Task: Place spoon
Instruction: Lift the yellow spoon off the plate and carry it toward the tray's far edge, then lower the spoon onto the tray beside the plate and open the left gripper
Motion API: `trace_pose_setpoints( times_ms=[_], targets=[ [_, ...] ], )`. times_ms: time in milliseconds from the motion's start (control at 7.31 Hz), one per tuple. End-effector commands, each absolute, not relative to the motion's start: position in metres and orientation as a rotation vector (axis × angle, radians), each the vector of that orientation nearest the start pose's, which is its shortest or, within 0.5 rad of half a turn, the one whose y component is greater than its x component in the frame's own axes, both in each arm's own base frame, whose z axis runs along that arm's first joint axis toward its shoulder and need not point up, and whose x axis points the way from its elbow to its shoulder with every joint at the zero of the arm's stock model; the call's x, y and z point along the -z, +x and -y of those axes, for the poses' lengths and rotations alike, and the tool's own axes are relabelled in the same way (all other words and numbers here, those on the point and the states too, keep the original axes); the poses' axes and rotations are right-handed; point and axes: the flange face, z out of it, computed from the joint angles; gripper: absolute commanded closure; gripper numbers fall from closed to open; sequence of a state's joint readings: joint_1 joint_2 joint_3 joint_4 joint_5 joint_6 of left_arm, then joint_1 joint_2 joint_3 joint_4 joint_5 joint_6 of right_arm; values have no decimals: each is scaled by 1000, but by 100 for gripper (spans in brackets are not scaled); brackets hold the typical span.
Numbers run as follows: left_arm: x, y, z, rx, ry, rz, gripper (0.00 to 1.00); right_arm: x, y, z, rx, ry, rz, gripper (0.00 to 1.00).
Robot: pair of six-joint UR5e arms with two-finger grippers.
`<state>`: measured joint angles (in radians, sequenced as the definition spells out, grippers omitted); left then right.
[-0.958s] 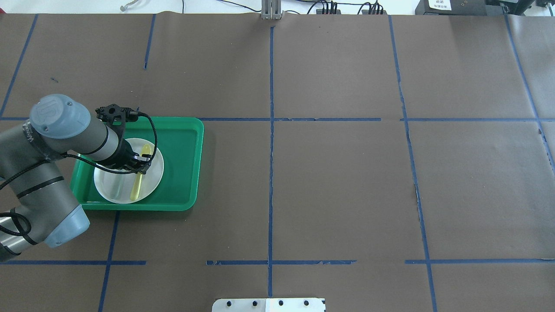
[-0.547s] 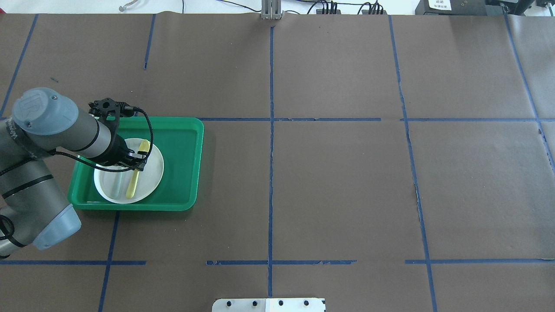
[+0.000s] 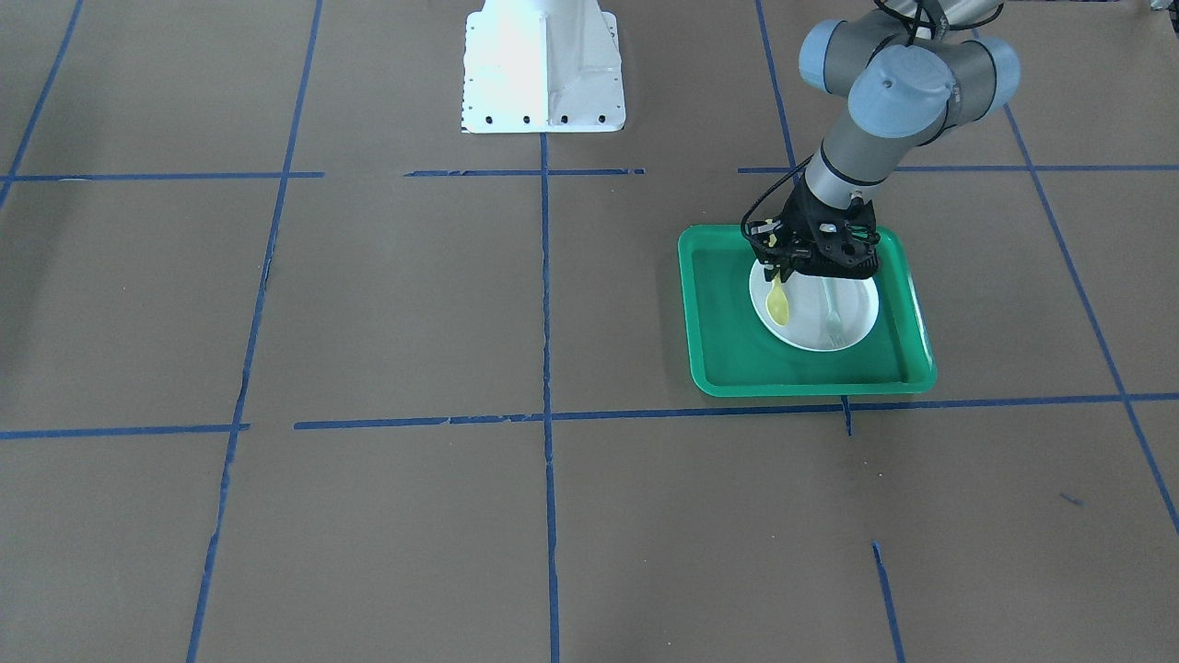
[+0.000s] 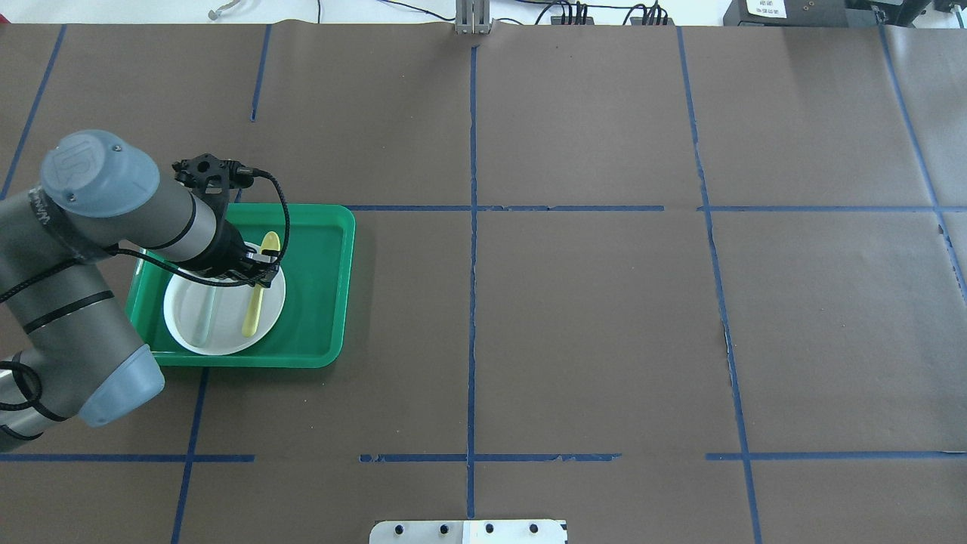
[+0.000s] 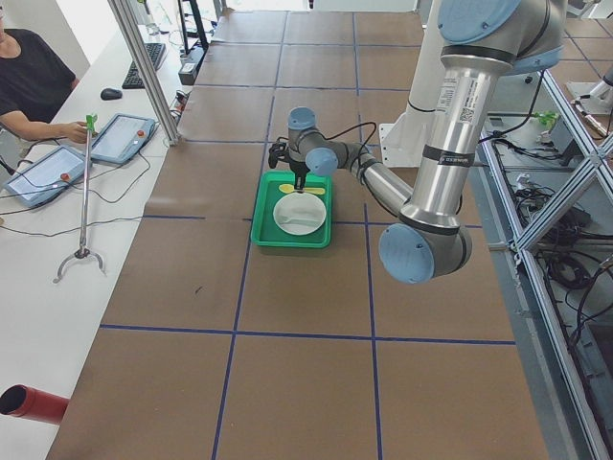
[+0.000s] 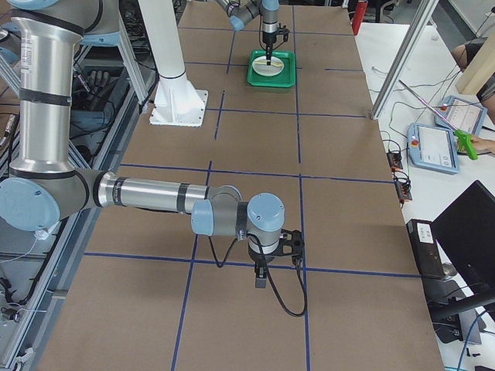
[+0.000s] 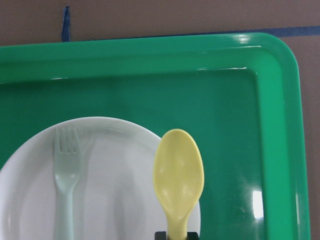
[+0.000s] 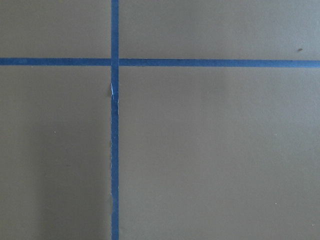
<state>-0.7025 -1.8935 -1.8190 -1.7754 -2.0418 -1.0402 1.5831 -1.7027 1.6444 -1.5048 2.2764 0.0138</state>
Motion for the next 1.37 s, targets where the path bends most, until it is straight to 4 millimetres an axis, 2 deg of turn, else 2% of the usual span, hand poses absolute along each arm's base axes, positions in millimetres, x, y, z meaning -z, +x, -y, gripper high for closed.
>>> trace_pose_setpoints(
  times_ms=[0, 274, 411, 1232],
  targets=[
    [-336, 429, 472, 26, 46, -880, 100, -682, 74, 435, -22, 7, 706, 0],
    [-347, 449, 474, 13, 24, -857, 100, -682, 74, 435, -22, 7, 706, 0],
    [-351, 456, 468, 0, 19, -858, 100, -682, 74, 435, -22, 7, 706, 0],
    [-362, 471, 463, -21, 13, -861, 100, -682, 74, 435, -22, 7, 706, 0]
  ],
)
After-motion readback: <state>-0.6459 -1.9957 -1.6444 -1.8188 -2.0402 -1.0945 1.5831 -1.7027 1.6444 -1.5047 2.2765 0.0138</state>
